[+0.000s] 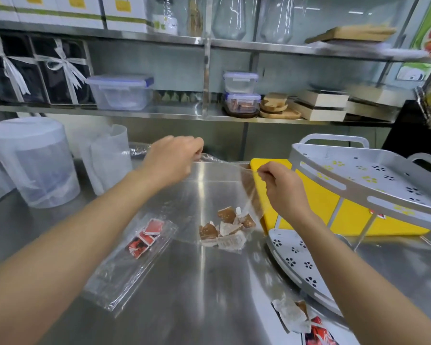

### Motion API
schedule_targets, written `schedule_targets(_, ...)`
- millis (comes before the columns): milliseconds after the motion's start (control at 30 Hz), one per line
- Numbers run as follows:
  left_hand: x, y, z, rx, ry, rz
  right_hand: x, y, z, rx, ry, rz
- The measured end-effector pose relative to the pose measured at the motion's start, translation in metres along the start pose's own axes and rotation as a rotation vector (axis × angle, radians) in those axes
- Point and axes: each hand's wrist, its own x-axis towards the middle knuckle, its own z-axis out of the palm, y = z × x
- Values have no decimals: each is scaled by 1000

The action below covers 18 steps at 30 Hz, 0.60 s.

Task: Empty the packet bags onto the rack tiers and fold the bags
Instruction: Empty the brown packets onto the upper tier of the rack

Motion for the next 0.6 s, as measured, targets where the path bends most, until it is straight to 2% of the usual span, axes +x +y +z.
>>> schedule_targets(167, 30, -3, -29, -110, 76, 87, 27, -14, -32, 90, 35, -26)
schedule_targets(333, 81, -3, -63, 48, 237, 67, 75, -25, -70, -48, 188, -202)
schedule_targets(500, 137, 18, -97, -108, 519, 40, 124, -35, -132, -97, 332, -154)
schedule_targets(600, 171, 44, -112, -159, 660, -20, 148, -40, -176, -250, 393, -146)
